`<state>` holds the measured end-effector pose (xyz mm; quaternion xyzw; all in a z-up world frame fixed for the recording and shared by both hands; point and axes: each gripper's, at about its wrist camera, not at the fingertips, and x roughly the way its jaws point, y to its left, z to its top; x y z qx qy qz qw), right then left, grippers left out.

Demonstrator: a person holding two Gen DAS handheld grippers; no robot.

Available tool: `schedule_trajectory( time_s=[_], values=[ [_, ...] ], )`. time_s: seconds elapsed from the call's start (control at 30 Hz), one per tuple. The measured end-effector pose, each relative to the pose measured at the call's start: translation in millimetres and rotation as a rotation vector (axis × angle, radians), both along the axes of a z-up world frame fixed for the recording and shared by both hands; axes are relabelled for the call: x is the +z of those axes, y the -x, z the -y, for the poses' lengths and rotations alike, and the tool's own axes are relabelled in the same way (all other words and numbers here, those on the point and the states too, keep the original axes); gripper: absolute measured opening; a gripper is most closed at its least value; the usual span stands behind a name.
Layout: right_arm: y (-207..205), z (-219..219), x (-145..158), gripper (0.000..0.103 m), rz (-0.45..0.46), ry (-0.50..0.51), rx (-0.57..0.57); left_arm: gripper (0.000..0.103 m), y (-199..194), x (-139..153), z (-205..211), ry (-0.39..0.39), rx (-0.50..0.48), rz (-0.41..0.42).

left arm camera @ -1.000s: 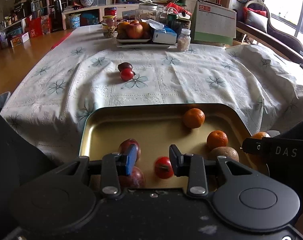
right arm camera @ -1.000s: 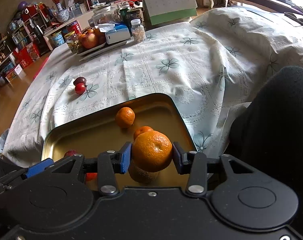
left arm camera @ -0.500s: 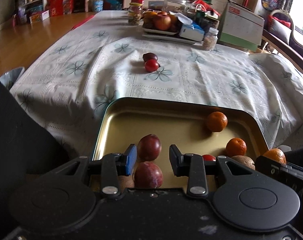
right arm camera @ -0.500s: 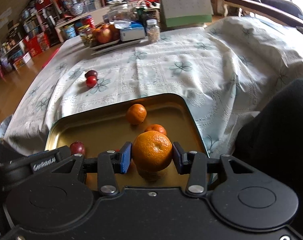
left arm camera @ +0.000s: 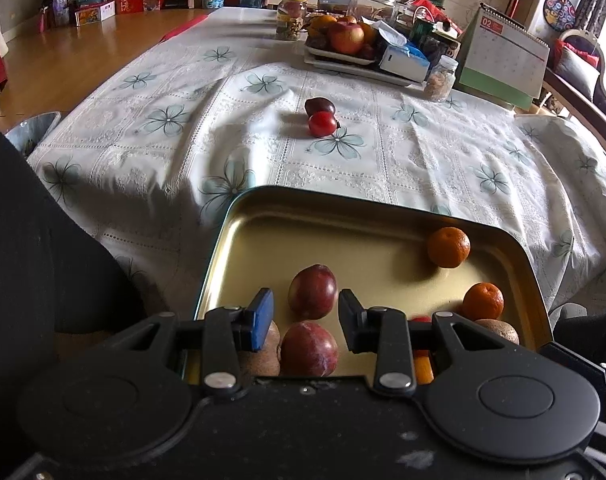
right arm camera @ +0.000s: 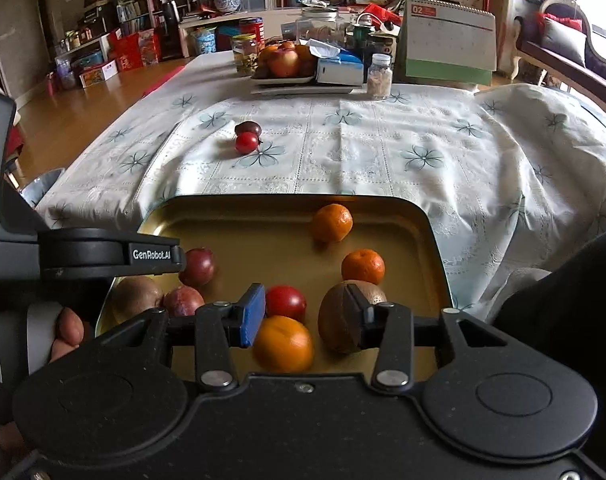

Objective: Organize fruits

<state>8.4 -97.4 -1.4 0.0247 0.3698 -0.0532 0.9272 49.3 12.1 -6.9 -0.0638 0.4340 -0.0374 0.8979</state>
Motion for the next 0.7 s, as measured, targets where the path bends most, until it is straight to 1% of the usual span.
schedule_trajectory(
  time_s=[0.33, 0.7],
  values=[
    [-9, 18, -5, 0.051, -0.056, -0.059, -0.109, 0.036, -1, -2, 2, -0.02, -0.007, -0.002],
    [-12, 19, -8, 0.051, -0.086, -0.048, -0.127, 0.036, -1, -3, 4, -0.044, -0.007, 0.003]
  ],
)
